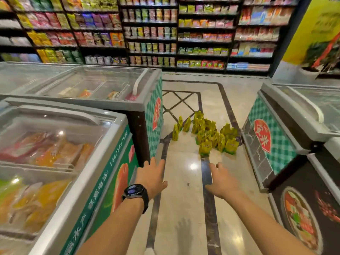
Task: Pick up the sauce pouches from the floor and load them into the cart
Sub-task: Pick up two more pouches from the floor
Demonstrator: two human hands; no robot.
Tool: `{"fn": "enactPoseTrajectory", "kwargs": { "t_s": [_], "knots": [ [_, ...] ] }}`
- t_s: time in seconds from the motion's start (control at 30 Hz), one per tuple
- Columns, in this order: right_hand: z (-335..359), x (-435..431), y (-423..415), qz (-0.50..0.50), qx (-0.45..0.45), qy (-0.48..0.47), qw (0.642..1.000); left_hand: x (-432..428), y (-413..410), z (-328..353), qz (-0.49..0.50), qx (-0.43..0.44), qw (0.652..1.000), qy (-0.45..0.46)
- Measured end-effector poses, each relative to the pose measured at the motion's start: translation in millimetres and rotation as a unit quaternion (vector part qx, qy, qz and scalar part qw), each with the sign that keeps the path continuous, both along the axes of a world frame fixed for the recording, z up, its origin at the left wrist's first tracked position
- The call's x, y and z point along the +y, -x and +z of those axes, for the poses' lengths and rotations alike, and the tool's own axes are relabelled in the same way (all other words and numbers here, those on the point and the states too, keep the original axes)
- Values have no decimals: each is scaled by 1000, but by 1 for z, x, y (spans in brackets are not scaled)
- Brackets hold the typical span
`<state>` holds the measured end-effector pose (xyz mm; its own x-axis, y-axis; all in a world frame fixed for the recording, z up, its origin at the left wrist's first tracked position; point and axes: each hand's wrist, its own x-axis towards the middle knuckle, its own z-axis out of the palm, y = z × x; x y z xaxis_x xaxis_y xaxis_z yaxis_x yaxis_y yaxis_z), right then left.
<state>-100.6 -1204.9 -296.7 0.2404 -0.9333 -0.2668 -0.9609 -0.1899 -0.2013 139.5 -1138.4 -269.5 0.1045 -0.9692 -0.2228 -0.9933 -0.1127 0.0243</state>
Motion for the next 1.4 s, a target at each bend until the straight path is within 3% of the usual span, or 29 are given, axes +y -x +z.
{"fn": "enactPoseTrajectory", "kwargs": {
  "t_s": [0.5, 1.0, 1.4],
  "knots": [
    [-11, -262, -62, -95, 14, -14, 995, -312, -77, -19, -82, 20, 996, -5],
    [-36, -574, -108, -20, -38, -43, 998, -597, -97, -32, -70, -18, 996, -47],
    [-81, -773, -132, -71, -38, -93, 992, -832, -138, -109, -95, -24, 990, -98]
  ]
}}
